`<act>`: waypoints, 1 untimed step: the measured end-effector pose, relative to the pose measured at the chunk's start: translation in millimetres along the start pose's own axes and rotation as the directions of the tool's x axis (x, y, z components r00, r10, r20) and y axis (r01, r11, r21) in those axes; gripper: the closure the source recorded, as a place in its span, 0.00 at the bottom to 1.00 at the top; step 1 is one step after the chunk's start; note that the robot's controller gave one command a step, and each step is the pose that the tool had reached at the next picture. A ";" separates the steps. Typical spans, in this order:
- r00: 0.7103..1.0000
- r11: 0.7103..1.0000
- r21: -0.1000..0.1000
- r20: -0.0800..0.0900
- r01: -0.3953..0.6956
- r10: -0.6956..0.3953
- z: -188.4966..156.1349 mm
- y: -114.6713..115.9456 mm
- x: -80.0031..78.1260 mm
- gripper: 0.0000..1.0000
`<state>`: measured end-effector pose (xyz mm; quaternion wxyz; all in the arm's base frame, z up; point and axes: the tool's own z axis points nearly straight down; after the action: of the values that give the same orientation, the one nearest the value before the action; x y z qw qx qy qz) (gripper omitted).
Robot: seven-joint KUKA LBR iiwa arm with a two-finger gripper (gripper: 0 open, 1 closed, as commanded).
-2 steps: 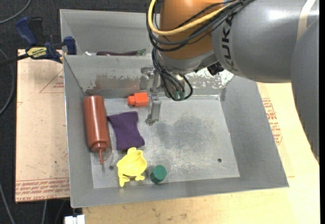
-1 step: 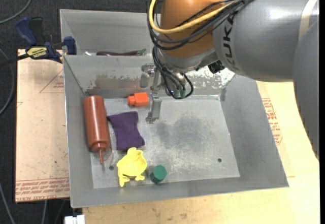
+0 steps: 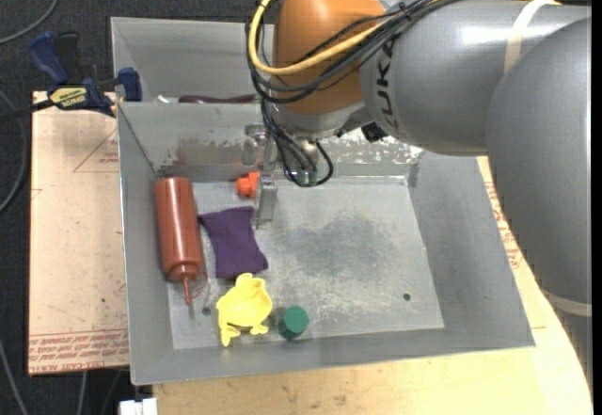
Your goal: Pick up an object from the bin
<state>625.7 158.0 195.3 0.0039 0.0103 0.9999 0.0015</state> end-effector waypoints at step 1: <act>1.000 1.000 0.000 -0.006 0.028 -0.028 57.4 6.6 12.9 0.00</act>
Offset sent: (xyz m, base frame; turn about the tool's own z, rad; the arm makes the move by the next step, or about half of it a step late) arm -0.0455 -0.0051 -0.1253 -0.0014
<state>613.4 165.1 137.7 0.0011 -0.0036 1.0000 0.0013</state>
